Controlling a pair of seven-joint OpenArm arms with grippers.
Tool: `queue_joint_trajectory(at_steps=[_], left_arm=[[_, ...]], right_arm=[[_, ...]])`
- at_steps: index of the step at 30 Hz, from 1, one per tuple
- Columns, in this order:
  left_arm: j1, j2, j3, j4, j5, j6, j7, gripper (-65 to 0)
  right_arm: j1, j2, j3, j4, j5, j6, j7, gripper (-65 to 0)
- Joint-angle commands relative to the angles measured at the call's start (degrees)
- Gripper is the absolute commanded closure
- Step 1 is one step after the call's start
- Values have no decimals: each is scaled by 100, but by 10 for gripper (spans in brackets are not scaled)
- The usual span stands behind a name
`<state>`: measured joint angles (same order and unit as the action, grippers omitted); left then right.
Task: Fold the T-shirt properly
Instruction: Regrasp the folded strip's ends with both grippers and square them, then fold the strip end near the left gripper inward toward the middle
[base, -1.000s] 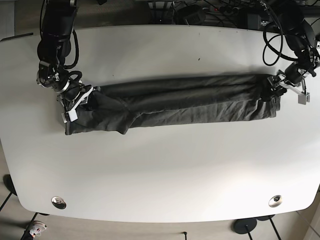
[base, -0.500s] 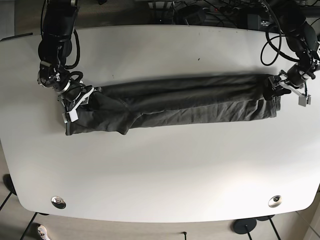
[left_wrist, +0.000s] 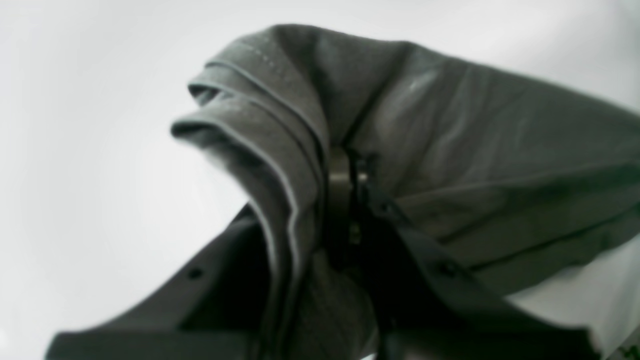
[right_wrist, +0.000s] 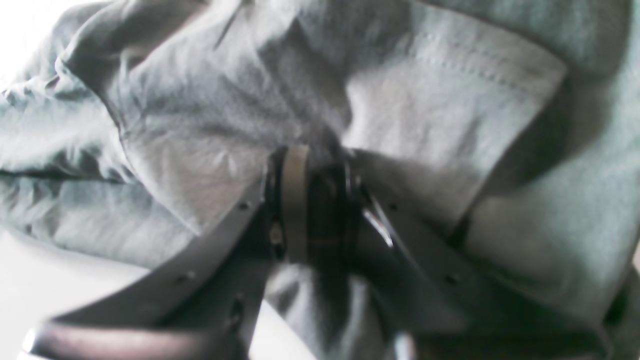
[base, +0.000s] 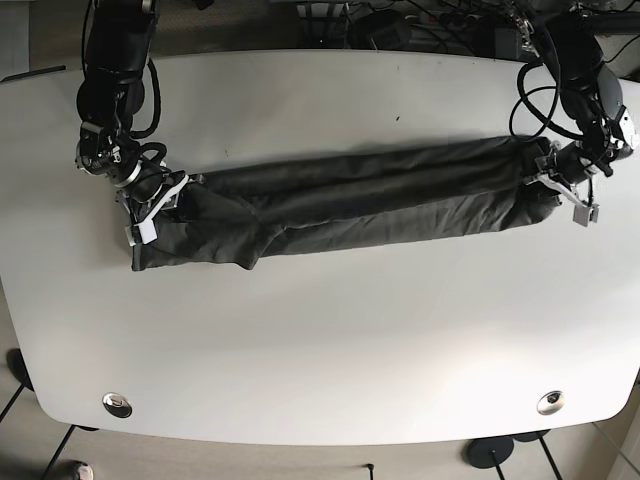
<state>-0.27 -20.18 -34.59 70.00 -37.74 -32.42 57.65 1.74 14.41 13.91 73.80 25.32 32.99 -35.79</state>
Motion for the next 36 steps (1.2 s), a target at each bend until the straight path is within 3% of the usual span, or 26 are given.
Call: queue_joint_trajectory(at_steps=[1, 4, 10, 12, 15, 20, 29, 31, 33, 36], left_arm=[[128, -113, -27, 961, -117, -6, 15, -28], [234, -52, 8, 1857, -134, 12, 446, -28], [199, 704, 764, 3159, -99, 38, 1009, -28], [190, 1021, 1063, 3194, -99, 337, 1018, -28], [67, 1425, 1705, 3159, -90, 838, 807, -29], [-39, 1689, 2602, 2420, -117, 1453, -29, -29], [-408, 1882, 2980, 1928, -90, 1524, -398, -31], [-469, 1882, 2980, 1919, -90, 1524, -415, -85], [-575, 1882, 2989, 1919, -90, 1585, -398, -200], [-812, 1856, 3560, 1919, -90, 2236, -380, -333]], right_arm=[[42, 49, 11, 71, -31, -25, -56, -87], [42, 49, 11, 71, -31, -25, -56, -87], [42, 40, 11, 71, -31, -25, -56, -87], [42, 40, 11, 71, -31, -25, -56, -87], [42, 40, 11, 71, -31, -25, -56, -87], [50, -48, 11, 71, -31, -25, -65, -87], [42, -110, 11, 71, -31, -25, -65, -87], [42, -92, 11, 71, -31, -25, -65, -87], [42, -83, 11, 71, -31, -25, -65, -87], [42, -74, 11, 71, -31, -25, -74, -87]])
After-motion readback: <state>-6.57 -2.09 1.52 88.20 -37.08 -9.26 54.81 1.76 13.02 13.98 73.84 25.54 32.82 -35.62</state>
